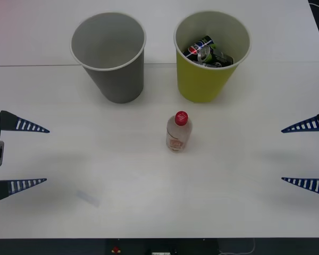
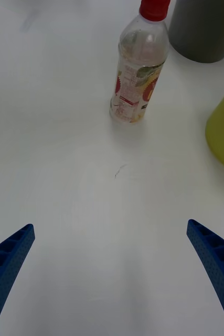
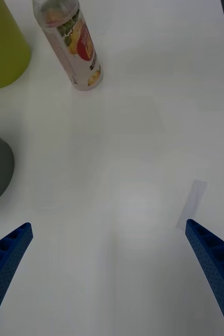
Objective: Put the can into the green bin and the plastic bottle into the gray bin
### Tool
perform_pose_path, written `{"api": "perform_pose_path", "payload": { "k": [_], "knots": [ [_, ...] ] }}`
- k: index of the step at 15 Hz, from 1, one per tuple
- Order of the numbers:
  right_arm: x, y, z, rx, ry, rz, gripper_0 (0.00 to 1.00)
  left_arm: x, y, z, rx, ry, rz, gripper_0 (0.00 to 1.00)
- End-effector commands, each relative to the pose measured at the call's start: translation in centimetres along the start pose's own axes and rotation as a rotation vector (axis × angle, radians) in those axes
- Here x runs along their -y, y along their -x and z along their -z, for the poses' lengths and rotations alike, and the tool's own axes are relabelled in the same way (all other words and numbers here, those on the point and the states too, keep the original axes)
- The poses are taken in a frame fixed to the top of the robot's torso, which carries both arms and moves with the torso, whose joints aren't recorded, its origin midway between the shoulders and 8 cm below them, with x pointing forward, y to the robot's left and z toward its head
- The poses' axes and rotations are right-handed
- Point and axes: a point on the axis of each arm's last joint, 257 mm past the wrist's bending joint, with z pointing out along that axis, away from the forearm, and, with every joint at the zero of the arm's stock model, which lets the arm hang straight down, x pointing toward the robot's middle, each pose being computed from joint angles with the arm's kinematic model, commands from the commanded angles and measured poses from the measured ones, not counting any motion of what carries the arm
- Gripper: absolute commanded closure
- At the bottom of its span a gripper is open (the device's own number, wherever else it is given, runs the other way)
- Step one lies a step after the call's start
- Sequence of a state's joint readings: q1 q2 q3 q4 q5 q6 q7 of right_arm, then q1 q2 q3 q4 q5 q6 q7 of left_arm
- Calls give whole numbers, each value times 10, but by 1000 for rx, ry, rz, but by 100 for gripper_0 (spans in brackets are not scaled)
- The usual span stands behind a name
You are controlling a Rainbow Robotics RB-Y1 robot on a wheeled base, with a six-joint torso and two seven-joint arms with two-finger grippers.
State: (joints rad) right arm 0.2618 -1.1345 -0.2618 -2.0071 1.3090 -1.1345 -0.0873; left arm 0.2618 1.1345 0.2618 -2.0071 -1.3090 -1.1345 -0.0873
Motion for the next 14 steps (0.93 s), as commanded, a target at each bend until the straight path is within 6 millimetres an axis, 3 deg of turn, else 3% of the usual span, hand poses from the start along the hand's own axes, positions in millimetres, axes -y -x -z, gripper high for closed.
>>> {"api": "perform_pose_path", "payload": {
  "k": [1, 4, 14],
  "knots": [
    [0, 1, -1, 9, -3, -9, 0, 0, 0, 0, 0, 0, 0, 0],
    [3, 8, -4, 43, -17, -31, 0, 0, 0, 0, 0, 0, 0, 0],
    [6, 10, -44, 181, -125, -185, 0, 0, 0, 0, 0, 0, 0, 0]
  ]
}}
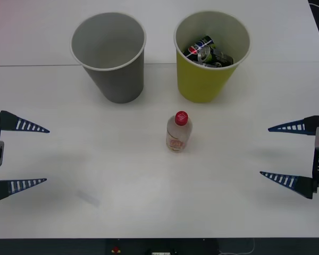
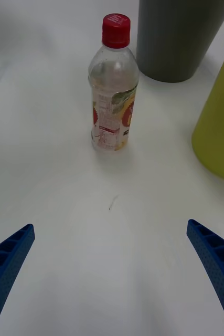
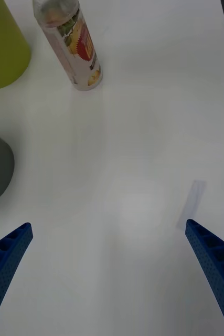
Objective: Put the can into the green bin and the plastic bottle into the gray bin
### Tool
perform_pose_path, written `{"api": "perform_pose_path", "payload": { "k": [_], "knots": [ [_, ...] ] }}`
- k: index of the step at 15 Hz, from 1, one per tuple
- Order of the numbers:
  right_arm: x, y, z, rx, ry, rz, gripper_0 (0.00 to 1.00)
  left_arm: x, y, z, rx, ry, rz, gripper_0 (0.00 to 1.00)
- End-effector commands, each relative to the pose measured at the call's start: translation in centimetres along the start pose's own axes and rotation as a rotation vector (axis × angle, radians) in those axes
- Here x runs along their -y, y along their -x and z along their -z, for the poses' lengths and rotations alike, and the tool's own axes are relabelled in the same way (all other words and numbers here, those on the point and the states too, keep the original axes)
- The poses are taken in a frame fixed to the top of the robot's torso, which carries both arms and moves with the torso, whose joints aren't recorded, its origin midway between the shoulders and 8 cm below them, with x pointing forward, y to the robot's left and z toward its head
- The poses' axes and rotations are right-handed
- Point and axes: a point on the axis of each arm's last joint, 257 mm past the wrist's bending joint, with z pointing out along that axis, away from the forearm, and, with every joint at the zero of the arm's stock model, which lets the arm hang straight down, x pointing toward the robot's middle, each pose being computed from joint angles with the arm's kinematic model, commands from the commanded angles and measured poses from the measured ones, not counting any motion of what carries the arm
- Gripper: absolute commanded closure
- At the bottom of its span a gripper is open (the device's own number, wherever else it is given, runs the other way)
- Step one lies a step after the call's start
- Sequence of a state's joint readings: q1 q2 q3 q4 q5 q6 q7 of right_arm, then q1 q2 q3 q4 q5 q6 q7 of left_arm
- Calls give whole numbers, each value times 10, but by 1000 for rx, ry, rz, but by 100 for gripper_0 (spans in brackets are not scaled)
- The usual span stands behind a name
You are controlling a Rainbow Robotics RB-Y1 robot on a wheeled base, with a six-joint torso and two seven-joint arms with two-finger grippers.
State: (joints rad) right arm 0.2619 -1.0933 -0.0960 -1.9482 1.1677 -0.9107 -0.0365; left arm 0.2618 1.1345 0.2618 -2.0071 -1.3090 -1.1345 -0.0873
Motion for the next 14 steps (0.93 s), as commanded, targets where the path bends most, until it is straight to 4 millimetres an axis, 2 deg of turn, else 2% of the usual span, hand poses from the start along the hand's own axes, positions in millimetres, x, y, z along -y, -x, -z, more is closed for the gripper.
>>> {"api": "perform_pose_path", "payload": {
  "k": [1, 3, 9, 14],
  "knots": [
    [1, 0, -12, 36, -38, -23, 0, 0, 0, 0, 0, 0, 0, 0],
    [2, 1, -20, 57, -69, -38, 0, 0, 0, 0, 0, 0, 0, 0],
    [-3, 11, -62, 143, -155, -120, 0, 0, 0, 0, 0, 0, 0, 0],
    [-11, 27, -90, 225, -207, -201, 0, 0, 0, 0, 0, 0, 0, 0]
  ]
}}
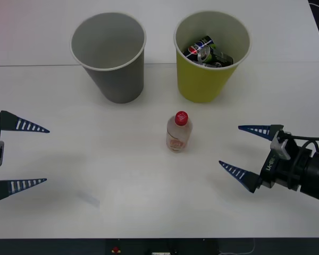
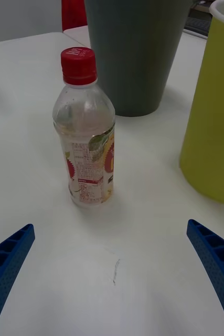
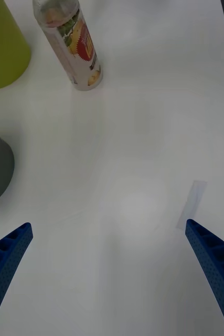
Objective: Put the can into the green bin and the plastic bottle into the gray bin
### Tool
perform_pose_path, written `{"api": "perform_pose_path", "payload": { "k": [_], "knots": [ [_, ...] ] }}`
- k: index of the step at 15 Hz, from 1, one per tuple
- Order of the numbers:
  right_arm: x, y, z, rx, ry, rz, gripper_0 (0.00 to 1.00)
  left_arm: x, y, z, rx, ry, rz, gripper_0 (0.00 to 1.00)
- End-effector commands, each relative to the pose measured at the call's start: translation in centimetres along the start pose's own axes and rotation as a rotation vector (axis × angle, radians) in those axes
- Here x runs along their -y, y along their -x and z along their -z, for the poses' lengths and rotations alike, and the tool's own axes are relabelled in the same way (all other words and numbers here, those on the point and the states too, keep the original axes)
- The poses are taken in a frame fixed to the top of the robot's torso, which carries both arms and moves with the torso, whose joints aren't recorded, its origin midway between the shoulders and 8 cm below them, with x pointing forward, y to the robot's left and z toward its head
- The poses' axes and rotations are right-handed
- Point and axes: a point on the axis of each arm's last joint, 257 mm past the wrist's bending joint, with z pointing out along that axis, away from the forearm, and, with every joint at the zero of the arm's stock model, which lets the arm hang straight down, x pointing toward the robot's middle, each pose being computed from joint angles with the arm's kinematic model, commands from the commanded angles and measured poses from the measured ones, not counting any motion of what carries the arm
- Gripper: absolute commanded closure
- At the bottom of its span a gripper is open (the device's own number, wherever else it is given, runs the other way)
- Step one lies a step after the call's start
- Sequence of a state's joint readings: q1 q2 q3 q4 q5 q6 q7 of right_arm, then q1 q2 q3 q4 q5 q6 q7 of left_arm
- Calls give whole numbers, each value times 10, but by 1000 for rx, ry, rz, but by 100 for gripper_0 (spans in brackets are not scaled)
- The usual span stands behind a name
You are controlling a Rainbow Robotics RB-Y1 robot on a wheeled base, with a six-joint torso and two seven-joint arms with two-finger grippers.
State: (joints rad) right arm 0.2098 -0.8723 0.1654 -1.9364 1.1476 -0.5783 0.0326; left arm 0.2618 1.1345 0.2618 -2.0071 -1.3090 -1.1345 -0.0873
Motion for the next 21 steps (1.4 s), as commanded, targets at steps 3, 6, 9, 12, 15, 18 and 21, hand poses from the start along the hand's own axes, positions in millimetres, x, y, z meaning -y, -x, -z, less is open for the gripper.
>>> {"api": "perform_pose_path", "payload": {
  "k": [3, 6, 9, 12, 15, 18, 21],
  "knots": [
    [-14, 7, -27, 62, -58, -86, 0, 0, 0, 0, 0, 0, 0, 0],
    [-19, 13, -48, 96, -116, -133, 0, 0, 0, 0, 0, 0, 0, 0],
    [-22, 21, -63, 127, -154, -157, 0, 0, 0, 0, 0, 0, 0, 0],
    [-21, 17, -81, 134, -157, -165, 0, 0, 0, 0, 0, 0, 0, 0],
    [-21, 17, -100, 147, -166, -180, 0, 0, 0, 0, 0, 0, 0, 0],
    [-19, 15, -117, 149, -171, -183, 0, 0, 0, 0, 0, 0, 0, 0],
    [-17, 12, -133, 146, -177, -178, 0, 0, 0, 0, 0, 0, 0, 0]
  ]
}}
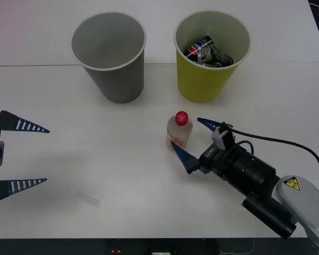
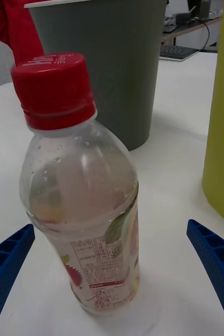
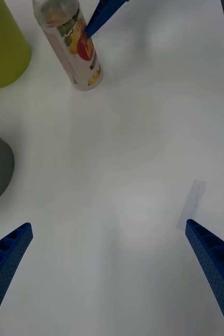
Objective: Put the can into the green bin and the plastic bottle into the gray bin
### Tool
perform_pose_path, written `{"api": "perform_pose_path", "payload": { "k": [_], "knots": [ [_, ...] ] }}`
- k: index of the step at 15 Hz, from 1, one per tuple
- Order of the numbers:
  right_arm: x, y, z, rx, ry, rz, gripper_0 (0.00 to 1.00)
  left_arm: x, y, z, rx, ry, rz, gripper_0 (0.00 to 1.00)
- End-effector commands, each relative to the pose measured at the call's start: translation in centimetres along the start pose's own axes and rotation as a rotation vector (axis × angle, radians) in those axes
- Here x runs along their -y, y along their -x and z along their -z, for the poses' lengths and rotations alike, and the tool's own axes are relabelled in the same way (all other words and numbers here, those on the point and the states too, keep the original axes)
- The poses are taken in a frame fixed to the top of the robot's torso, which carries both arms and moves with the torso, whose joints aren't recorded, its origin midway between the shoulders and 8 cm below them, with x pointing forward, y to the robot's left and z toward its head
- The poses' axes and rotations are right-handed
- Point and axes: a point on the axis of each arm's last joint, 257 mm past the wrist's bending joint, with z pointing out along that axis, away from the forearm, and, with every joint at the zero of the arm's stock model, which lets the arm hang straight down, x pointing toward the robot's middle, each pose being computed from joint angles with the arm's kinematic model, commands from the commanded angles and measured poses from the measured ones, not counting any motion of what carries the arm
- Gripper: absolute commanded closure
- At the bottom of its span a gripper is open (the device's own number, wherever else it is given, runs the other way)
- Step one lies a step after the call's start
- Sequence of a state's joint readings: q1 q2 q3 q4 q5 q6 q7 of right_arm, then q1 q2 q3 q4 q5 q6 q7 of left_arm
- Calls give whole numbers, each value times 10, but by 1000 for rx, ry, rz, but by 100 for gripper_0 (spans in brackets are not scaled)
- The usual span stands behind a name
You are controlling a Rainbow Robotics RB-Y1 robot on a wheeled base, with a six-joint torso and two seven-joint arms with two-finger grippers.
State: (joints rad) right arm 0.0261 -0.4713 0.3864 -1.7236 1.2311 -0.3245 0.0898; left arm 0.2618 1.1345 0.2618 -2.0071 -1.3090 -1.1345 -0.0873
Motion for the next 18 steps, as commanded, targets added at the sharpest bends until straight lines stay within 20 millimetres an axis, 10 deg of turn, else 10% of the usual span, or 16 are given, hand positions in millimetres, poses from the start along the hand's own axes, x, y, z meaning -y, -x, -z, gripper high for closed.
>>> {"api": "perform_pose_path", "payload": {
  "k": [1, 7, 8, 9, 18],
  "knots": [
    [-1, -3, -15, 0, -4, 3, 0, 0, 0, 0, 0, 0, 0, 0],
    [-5, -2, -33, 9, -3, 0, 5, 0, 0, 0, 0, 0, 0, 0],
    [-5, -2, -33, 9, 0, 0, 74, 0, 0, 0, 0, 0, 0, 0],
    [-6, -2, -33, 10, 3, -1, 100, 0, 0, 0, 0, 0, 0, 0],
    [-10, 5, -31, 25, 26, -9, 100, 0, 0, 0, 0, 0, 0, 0]
  ]
}}
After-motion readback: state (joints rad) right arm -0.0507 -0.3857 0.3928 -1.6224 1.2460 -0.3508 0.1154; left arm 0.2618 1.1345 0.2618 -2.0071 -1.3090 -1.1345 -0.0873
